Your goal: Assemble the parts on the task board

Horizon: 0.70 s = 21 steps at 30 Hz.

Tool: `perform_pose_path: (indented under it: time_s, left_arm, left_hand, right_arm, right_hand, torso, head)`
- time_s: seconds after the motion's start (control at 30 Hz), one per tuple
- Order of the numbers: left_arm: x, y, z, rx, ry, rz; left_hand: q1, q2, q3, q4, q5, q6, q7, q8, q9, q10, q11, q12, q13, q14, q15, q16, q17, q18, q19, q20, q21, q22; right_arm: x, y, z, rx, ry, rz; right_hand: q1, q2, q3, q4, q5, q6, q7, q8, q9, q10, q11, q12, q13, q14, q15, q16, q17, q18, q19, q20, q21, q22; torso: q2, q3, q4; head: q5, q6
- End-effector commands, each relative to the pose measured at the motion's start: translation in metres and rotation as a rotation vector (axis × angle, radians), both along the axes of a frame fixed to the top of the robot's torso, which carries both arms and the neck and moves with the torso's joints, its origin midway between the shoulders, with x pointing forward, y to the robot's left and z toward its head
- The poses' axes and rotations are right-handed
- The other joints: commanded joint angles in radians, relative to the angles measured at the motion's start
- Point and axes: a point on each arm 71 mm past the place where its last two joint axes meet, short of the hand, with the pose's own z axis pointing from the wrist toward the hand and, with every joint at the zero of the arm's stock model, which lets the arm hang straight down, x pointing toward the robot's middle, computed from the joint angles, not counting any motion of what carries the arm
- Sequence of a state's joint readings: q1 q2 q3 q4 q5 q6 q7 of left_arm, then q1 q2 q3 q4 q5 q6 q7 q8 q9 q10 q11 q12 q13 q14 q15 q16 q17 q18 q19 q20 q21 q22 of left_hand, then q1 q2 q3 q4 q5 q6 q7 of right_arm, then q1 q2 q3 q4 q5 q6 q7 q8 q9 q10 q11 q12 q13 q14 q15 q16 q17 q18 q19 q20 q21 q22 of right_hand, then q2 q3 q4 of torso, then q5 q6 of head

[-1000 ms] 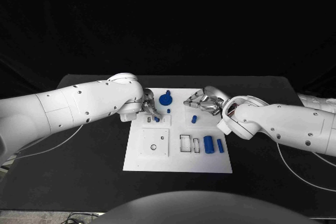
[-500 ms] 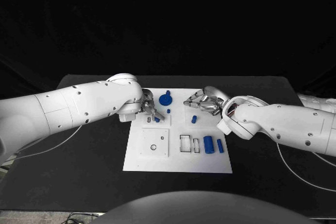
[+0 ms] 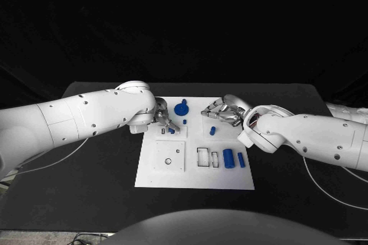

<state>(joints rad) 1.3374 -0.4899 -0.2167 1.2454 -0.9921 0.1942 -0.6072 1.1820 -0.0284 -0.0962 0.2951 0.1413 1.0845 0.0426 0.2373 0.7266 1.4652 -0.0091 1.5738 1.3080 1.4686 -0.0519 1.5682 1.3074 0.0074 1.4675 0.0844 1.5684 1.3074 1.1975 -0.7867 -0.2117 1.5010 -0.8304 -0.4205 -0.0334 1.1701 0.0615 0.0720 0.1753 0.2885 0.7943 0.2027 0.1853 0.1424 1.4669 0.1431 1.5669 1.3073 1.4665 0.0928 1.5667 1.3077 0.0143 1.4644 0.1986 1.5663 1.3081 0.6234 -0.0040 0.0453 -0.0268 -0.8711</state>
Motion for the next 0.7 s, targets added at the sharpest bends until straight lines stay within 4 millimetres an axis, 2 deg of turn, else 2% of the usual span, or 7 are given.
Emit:
perform_pose_path:
  time_s: [0.03,0.53,0.7]
  left_arm:
    - [-0.0001,-0.0023,0.0009,-0.014,-0.012,-0.012]
    - [0.0003,-0.0052,0.0017,-0.075,-0.013,0.006]
    - [0.0002,-0.0057,0.0016,-0.079,-0.011,0.009]
  left_hand:
    - [0.002,0.013,0.010,-0.001,0.003,0.007,0.001,-0.004,0.002,0.106,-0.003,-0.003,0.263,0.102,0.003,0.003,0.263,-0.007,0.103,0.002,0.002,0.263]
    - [0.028,0.049,0.040,-0.002,0.001,0.005,0.000,-0.010,0.003,0.106,-0.004,-0.003,0.263,0.102,0.002,0.003,0.263,-0.007,0.103,0.000,0.002,0.263]
    - [0.031,0.054,0.043,-0.003,0.002,0.005,0.000,-0.010,0.003,0.106,-0.005,-0.003,0.263,0.102,0.001,0.003,0.263,-0.007,0.103,0.000,0.002,0.263]
  right_arm:
    - [-0.0006,0.0014,-0.0004,-0.004,0.000,0.013]
    - [-0.0006,0.0016,-0.0005,-0.005,0.001,0.013]
    - [-0.0006,0.0014,-0.0005,-0.005,0.002,0.013]
  right_hand:
    - [-0.007,0.001,0.000,0.005,0.007,0.005,0.017,0.006,0.001,0.104,0.009,0.004,0.263,0.104,0.004,0.004,0.263,-0.014,0.106,0.006,0.004,0.263]
    - [-0.007,0.001,0.000,0.005,0.007,0.005,0.017,0.006,0.001,0.104,0.009,0.004,0.263,0.104,0.004,0.004,0.263,-0.014,0.106,0.006,0.004,0.263]
    - [-0.007,0.001,0.000,0.005,0.007,0.005,0.017,0.006,0.001,0.104,0.009,0.004,0.263,0.104,0.004,0.004,0.263,-0.014,0.106,0.006,0.004,0.263]
  torso:
    - [0.000,-0.0001,0.0002]
    - [0.000,0.0003,-0.0003]
    - [0.000,-0.0001,-0.0002]
  head:
    - [0.000,0.000]
    - [0.000,0.000]
    - [0.000,-0.001]
